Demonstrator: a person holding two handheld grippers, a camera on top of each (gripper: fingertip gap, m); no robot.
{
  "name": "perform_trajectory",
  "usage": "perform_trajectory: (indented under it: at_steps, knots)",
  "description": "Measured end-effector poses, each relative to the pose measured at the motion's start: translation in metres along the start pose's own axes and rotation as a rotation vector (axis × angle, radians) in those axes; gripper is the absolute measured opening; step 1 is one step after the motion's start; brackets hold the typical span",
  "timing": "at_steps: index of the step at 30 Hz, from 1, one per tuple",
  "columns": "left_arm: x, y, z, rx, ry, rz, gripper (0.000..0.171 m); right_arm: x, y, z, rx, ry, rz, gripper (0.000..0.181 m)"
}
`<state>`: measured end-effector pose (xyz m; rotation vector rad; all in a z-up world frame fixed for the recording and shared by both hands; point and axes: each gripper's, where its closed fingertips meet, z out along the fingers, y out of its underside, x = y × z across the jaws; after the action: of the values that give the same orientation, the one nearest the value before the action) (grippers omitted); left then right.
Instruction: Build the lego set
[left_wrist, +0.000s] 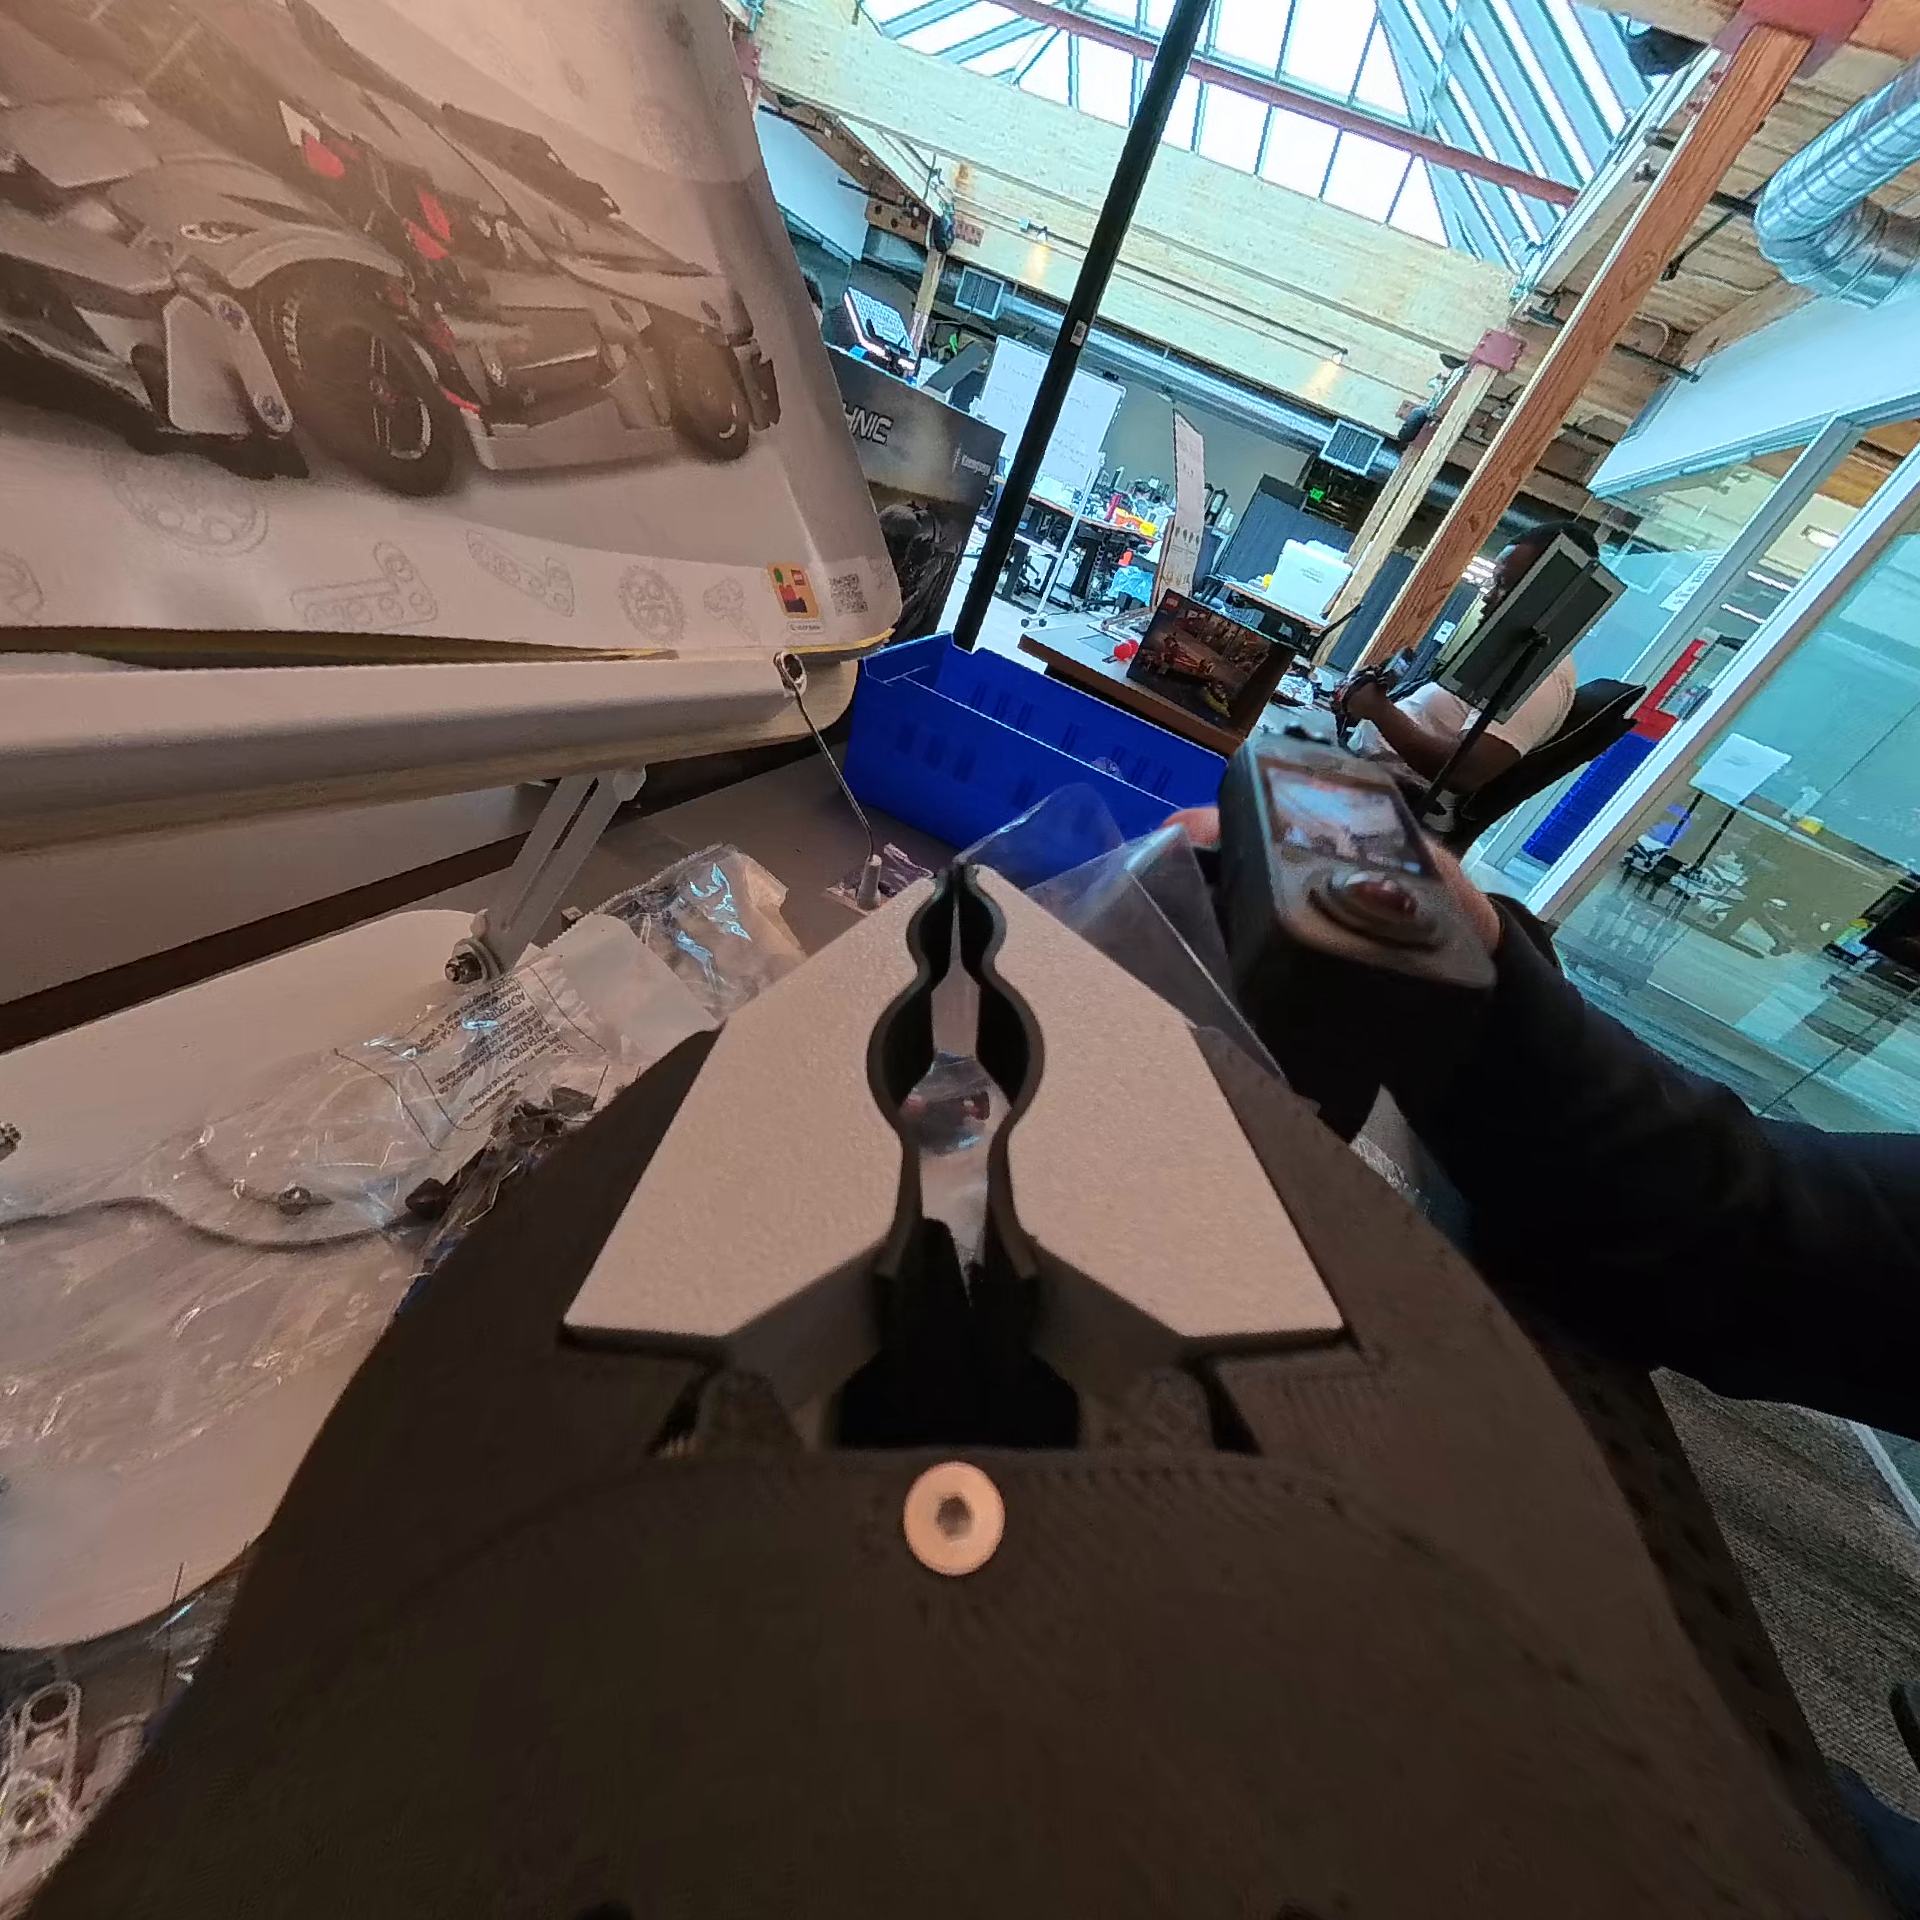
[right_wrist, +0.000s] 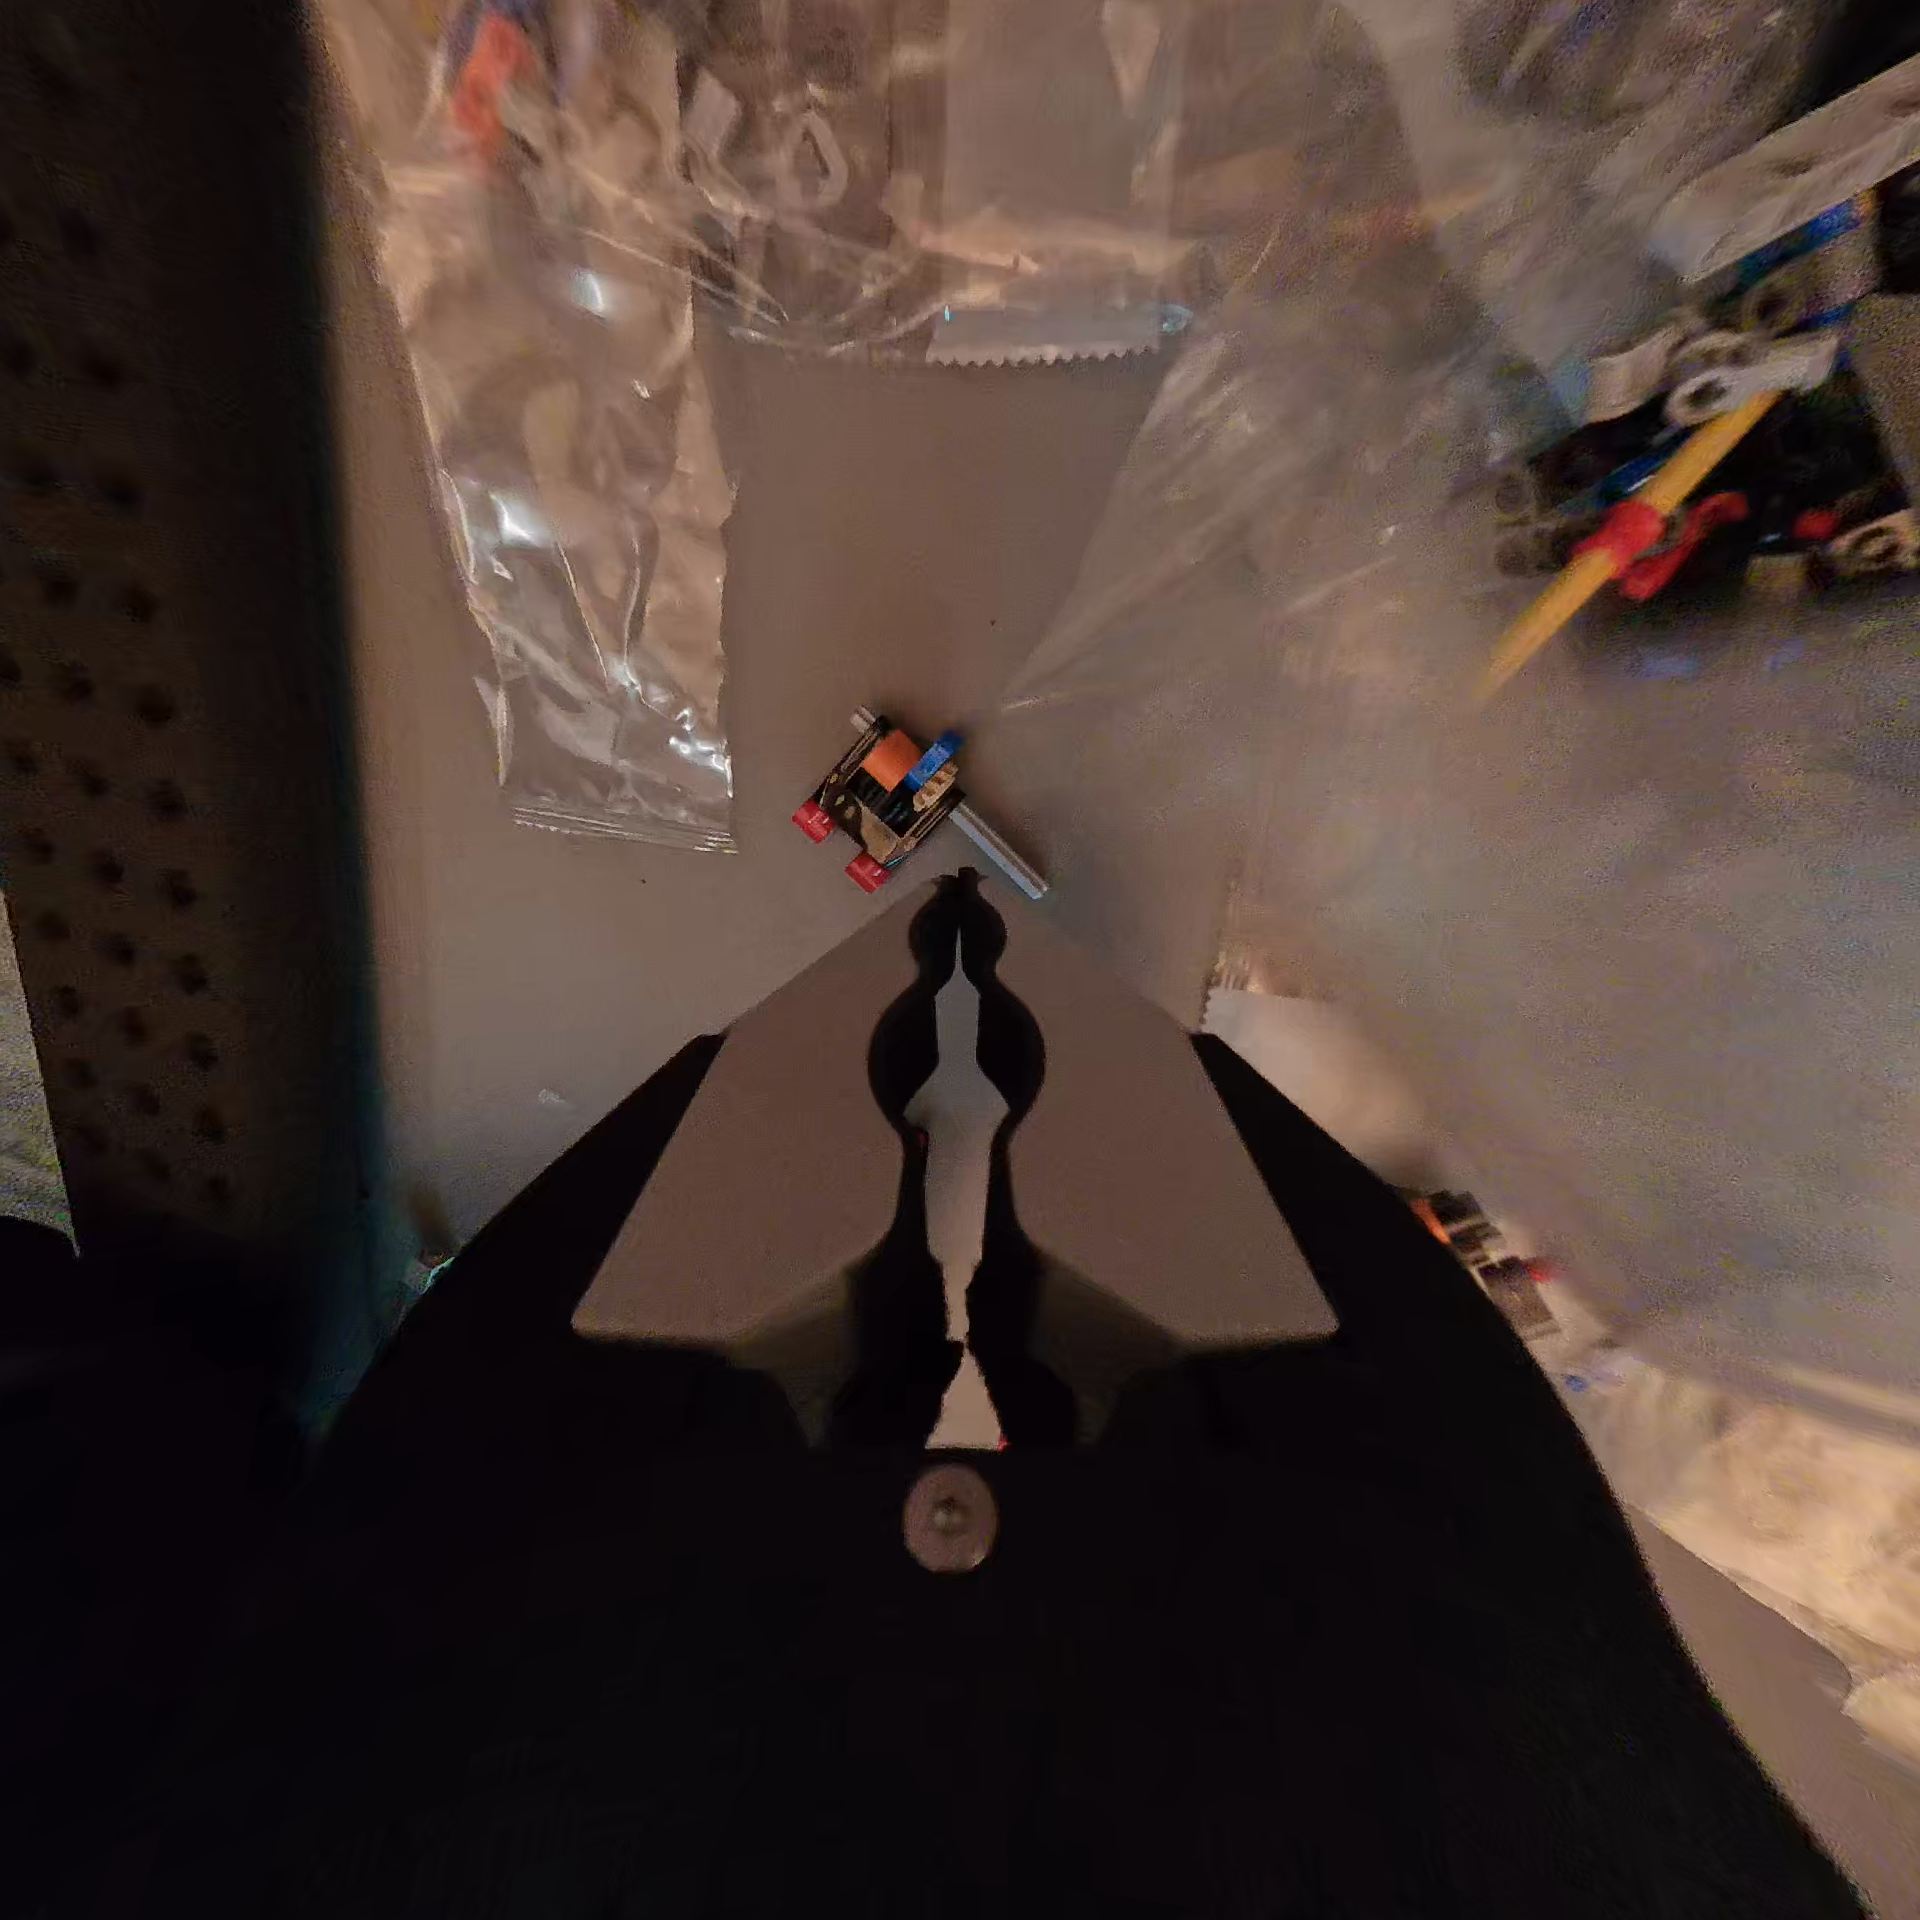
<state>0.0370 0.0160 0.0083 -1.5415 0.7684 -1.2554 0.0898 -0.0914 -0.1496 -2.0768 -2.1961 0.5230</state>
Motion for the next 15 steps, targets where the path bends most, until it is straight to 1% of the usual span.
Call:
perform_trajectory:
  at_steps: [3, 5, 11, 15]
  knots:
    - [0.000, 0.001, 0.001, -0.003, 0.003, 0.000, 0.000, -0.001, -0.005, -0.011, 0.065, 0.000, 0.002, 0.000]
    - [0.001, 0.001, 0.001, -0.005, 0.004, 0.000, 0.000, 0.001, -0.007, -0.013, 0.080, 0.011, 0.012, 0.000]
    - [0.000, 0.004, 0.003, -0.017, -0.003, 0.007, 0.000, -0.006, -0.006, 0.005, 0.006, -0.031, -0.002, 0.013]
    - [-0.001, 0.003, 0.002, -0.019, -0.009, 0.012, 0.000, -0.007, -0.003, 0.011, -0.032, -0.024, -0.011, 0.013]
